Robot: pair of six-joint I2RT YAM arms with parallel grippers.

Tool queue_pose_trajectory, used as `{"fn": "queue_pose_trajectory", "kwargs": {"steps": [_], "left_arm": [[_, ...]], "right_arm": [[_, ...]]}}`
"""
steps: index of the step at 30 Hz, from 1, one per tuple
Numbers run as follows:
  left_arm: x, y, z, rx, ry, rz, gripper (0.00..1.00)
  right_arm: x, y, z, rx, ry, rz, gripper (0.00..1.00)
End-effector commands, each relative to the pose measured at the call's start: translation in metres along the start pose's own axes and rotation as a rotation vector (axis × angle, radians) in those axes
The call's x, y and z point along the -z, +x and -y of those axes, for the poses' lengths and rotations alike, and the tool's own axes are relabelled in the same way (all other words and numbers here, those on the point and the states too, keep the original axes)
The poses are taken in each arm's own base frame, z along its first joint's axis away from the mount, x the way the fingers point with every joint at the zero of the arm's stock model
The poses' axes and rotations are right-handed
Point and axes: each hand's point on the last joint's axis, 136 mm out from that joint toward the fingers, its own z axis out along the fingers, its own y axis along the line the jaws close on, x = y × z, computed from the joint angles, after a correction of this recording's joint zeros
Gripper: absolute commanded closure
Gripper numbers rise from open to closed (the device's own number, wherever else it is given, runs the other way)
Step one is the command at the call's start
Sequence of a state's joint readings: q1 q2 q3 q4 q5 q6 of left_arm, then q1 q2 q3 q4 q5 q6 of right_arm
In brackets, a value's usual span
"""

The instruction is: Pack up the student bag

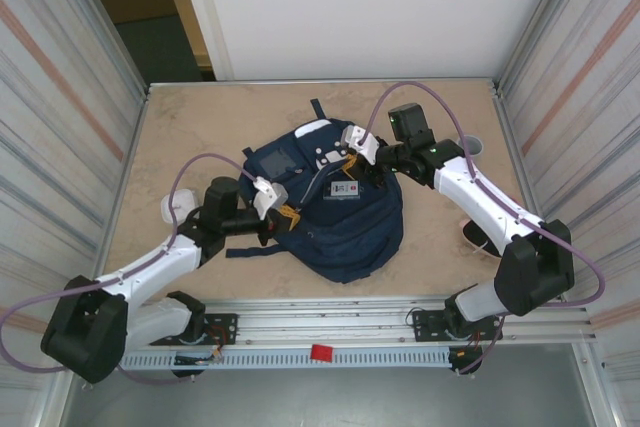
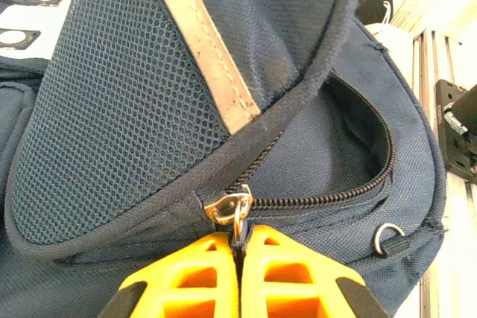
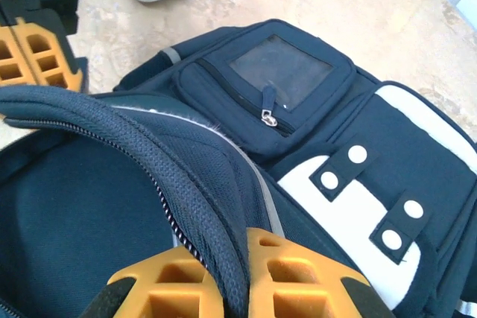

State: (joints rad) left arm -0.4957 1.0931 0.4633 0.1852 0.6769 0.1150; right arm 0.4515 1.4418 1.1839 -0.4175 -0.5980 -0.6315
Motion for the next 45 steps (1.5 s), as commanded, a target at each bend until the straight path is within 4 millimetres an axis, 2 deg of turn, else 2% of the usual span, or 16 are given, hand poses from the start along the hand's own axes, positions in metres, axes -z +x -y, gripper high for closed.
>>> {"fn": "queue_pose_trajectory", "kwargs": {"steps": [1,5,7,8,12,14,16,19,22,24,25,30,35,39,45], "left_arm": [[0.005,-0.02,0.02,-0.032,0.055,0.036,1.0],[0.007,-0.028,0.025,0.013,0.031,0.038,1.0],[0.007,-0.03,0.028,0.034,0.021,0.032,1.0],[0.008,-0.029,0.023,0.052,-0.013,0.026,1.0],[0.01,-0.02,0.006,0.132,-0.122,0.001,1.0],[0.009,-0.014,0.005,0.142,-0.125,-0.011,1.0],[0.009,-0.008,0.006,0.152,-0.122,-0.029,1.0],[0.009,-0.002,0.006,0.152,-0.122,-0.04,1.0],[0.01,-0.001,0.007,0.138,-0.119,-0.045,1.0],[0.01,0.0,0.008,0.123,-0.115,-0.058,1.0],[0.009,0.002,0.008,0.121,-0.113,-0.07,1.0],[0.008,0.003,0.009,0.112,-0.098,-0.087,1.0],[0.008,0.002,0.011,0.098,-0.089,-0.089,1.0],[0.01,0.003,0.013,0.09,-0.086,-0.096,1.0],[0.011,0.003,0.013,0.082,-0.085,-0.096,1.0]], "right_arm": [[0.003,-0.021,0.014,-0.006,0.064,0.058,1.0],[0.001,-0.019,0.018,-0.029,0.135,0.047,1.0],[0.001,-0.019,0.014,-0.026,0.147,0.054,1.0],[0.001,-0.019,0.012,-0.036,0.15,0.058,0.99],[0.018,-0.025,0.004,-0.23,0.166,0.109,0.6],[0.031,-0.027,-0.004,-0.367,0.166,0.129,0.5],[0.045,-0.023,-0.009,-0.586,0.192,0.13,0.42],[0.057,-0.002,-0.03,-0.939,0.191,0.07,0.37],[0.06,0.017,-0.058,-1.189,0.179,0.032,0.35],[0.054,0.026,-0.077,-1.321,0.163,0.044,0.35],[0.056,0.025,-0.084,-1.378,0.152,0.086,0.34],[0.045,0.031,-0.106,-1.638,0.097,0.196,0.33],[0.027,0.009,-0.108,-1.695,-0.028,0.306,0.33],[0.009,-0.009,-0.104,-1.698,-0.086,0.312,0.37],[-0.016,-0.001,-0.097,-1.747,-0.033,0.275,0.5]]}}
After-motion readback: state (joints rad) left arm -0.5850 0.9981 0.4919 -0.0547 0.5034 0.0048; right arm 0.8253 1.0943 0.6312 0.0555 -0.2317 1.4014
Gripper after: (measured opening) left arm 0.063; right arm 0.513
